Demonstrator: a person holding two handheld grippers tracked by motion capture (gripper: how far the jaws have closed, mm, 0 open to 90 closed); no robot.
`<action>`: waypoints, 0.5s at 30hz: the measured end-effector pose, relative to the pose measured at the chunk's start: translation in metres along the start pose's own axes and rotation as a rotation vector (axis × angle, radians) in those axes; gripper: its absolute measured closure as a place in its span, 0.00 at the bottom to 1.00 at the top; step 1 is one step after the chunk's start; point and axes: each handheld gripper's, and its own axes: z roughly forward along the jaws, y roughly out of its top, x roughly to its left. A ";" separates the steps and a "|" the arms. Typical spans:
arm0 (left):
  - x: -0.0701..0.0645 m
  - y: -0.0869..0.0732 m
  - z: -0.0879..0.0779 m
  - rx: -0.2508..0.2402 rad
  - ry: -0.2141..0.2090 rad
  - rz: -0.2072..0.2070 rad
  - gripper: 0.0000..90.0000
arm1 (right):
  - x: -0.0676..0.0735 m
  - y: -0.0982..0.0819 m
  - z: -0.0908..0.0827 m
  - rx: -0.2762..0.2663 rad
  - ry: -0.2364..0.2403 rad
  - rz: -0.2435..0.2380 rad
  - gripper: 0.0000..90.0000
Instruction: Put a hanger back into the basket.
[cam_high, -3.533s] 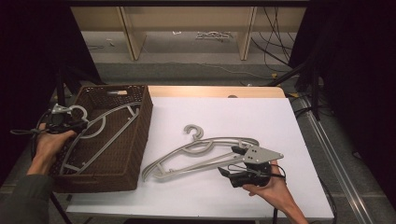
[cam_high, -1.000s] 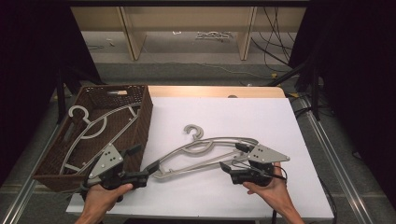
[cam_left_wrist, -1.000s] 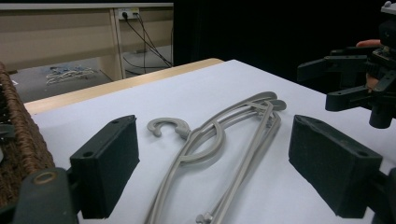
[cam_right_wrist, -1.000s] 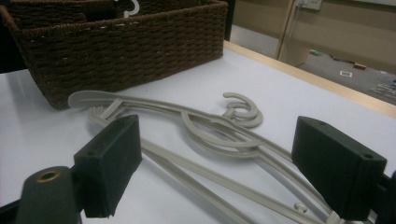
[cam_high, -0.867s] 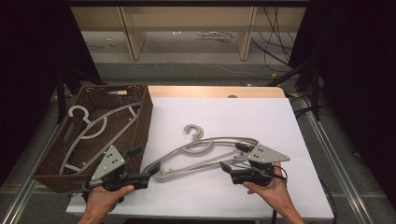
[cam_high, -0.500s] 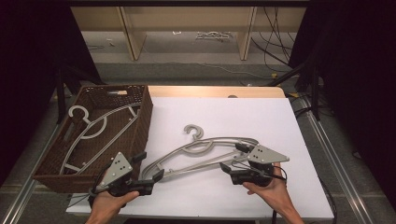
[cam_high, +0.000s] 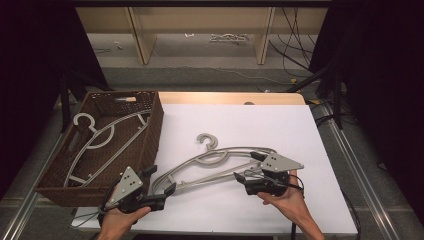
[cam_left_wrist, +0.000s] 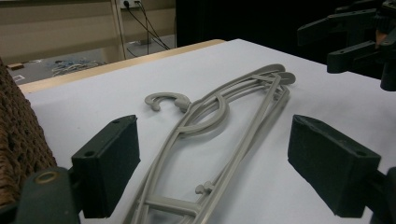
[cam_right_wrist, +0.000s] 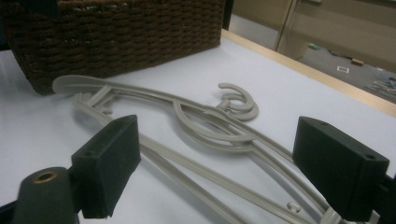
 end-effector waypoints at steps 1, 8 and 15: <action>0.001 0.000 0.000 0.001 -0.006 0.018 0.18 | -0.001 0.001 0.003 0.011 -0.003 -0.002 0.18; 0.001 -0.002 0.003 0.009 -0.010 0.027 0.19 | -0.021 0.014 0.035 0.123 0.018 -0.067 0.23; 0.002 -0.002 0.003 0.009 -0.017 0.025 0.20 | -0.042 0.027 0.078 0.298 0.029 -0.122 0.29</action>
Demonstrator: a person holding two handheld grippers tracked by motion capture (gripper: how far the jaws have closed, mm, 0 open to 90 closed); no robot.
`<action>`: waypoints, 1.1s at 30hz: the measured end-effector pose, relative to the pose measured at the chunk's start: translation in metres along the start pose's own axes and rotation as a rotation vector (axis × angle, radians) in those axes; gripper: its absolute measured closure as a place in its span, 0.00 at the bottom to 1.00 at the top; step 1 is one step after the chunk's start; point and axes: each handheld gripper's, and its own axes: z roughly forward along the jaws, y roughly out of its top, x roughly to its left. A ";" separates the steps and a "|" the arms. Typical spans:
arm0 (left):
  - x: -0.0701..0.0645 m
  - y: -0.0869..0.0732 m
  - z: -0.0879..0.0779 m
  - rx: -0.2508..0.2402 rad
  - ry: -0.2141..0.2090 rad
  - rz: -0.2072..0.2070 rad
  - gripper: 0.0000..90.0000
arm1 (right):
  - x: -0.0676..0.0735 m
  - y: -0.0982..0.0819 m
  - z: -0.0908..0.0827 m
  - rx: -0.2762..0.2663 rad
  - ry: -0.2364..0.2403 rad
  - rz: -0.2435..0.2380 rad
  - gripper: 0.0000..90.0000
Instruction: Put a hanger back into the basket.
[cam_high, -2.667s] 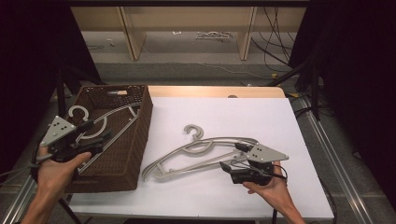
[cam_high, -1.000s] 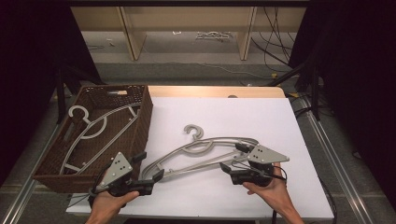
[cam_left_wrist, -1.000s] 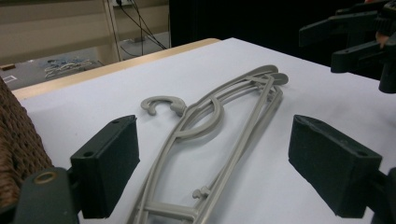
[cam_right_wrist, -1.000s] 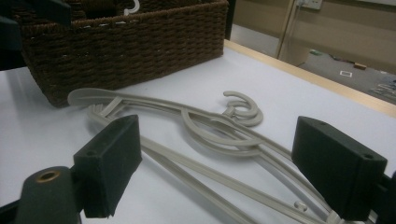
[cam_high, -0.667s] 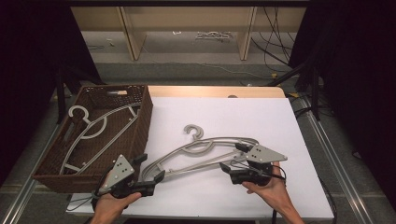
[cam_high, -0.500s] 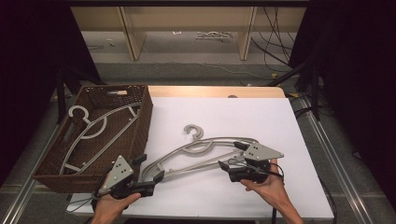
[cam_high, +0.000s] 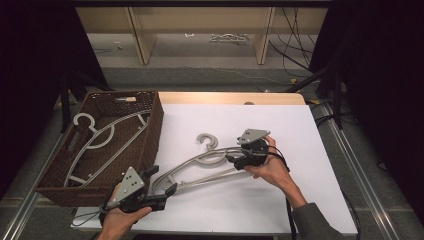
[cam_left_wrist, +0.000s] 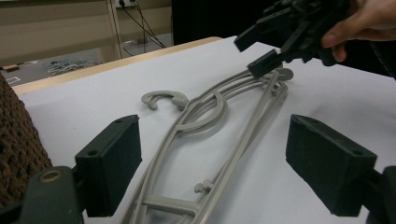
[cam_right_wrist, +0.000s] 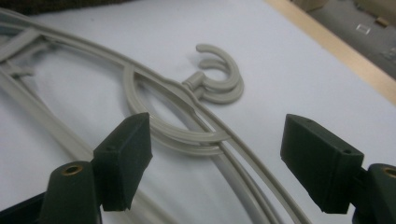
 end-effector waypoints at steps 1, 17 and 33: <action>0.000 0.000 0.000 0.000 -0.001 -0.001 0.20 | -0.003 0.001 0.005 0.019 0.005 -0.015 0.31; 0.001 0.000 0.000 0.000 -0.010 -0.007 0.20 | -0.034 -0.004 0.041 0.114 0.076 -0.014 0.38; -0.001 0.000 0.000 -0.005 -0.029 -0.013 0.20 | -0.047 -0.021 0.057 0.166 0.162 0.011 0.49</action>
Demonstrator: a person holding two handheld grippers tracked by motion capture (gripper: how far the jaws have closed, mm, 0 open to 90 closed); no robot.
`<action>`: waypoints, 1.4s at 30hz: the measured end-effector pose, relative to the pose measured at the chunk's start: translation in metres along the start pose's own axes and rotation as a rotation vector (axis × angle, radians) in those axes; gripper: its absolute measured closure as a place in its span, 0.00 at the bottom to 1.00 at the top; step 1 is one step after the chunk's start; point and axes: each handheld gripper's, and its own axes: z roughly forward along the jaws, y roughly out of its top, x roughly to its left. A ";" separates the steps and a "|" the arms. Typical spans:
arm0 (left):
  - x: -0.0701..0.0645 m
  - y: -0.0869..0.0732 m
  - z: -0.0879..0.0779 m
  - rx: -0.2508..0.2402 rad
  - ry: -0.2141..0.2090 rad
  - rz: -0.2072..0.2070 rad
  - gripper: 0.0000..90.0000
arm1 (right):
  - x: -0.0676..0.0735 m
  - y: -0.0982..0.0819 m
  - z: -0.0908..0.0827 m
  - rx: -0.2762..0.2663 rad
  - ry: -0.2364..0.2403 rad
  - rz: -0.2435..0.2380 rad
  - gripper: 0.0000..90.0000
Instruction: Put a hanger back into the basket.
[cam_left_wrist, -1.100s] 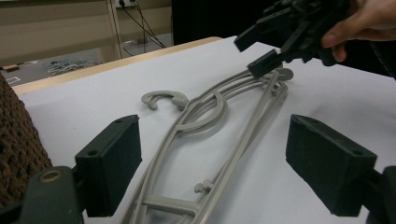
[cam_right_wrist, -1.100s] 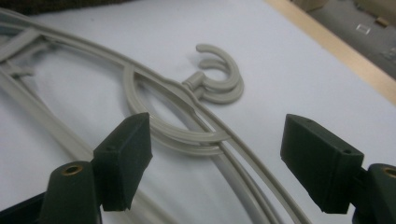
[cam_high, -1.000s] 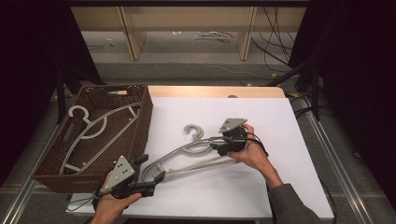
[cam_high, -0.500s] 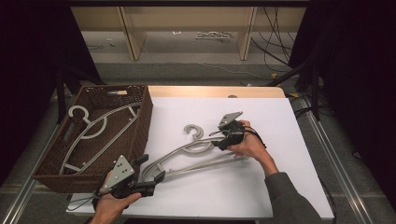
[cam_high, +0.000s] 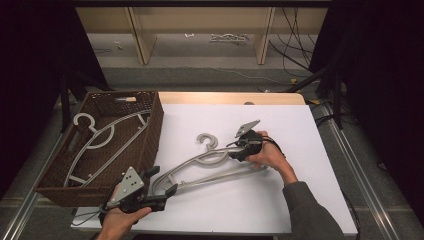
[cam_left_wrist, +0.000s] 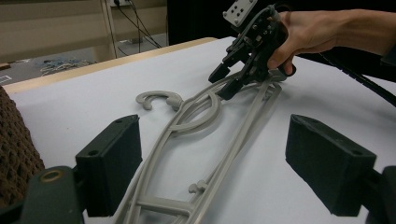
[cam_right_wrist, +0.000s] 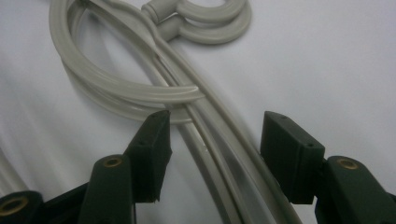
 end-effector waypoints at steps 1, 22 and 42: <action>0.000 0.000 -0.001 0.008 0.006 0.002 0.20 | 0.000 0.000 0.001 -0.003 0.003 -0.005 0.49; 0.000 0.000 0.000 0.010 -0.007 -0.001 0.20 | -0.004 0.003 -0.007 0.022 0.023 -0.211 0.78; 0.002 -0.001 0.002 0.010 -0.006 -0.022 0.19 | 0.007 0.009 -0.030 0.019 -0.041 -0.442 0.86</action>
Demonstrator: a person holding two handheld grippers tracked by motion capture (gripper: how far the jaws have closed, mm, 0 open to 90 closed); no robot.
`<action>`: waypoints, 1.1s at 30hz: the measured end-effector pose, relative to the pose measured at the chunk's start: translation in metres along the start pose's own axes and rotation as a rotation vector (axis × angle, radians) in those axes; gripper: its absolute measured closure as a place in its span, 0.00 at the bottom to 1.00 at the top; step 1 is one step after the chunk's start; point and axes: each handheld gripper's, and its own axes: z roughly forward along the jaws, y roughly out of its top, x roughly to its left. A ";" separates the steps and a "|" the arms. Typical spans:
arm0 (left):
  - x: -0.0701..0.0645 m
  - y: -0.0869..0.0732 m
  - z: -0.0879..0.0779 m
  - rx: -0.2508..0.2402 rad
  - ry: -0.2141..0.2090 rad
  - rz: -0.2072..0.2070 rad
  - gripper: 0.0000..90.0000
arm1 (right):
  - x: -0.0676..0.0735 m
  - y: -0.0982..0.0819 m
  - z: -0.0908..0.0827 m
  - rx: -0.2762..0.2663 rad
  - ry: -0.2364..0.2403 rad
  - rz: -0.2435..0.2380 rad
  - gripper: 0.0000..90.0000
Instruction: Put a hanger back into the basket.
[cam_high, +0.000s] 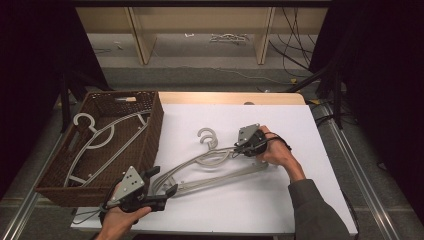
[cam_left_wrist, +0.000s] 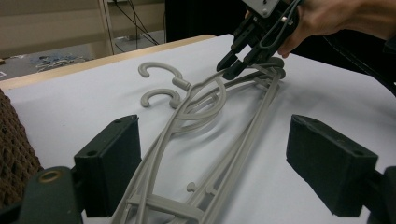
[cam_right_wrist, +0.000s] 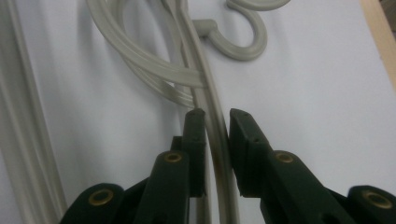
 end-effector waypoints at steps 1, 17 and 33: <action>0.000 0.000 0.000 0.000 0.002 0.000 0.19 | 0.000 0.000 -0.003 -0.006 -0.001 -0.005 0.87; -0.008 0.022 0.016 0.045 0.022 0.031 0.20 | 0.012 0.002 -0.038 -0.040 -0.085 -0.110 0.91; -0.005 0.057 0.085 0.216 0.029 0.070 0.23 | 0.028 0.007 -0.064 -0.092 -0.087 -0.162 0.92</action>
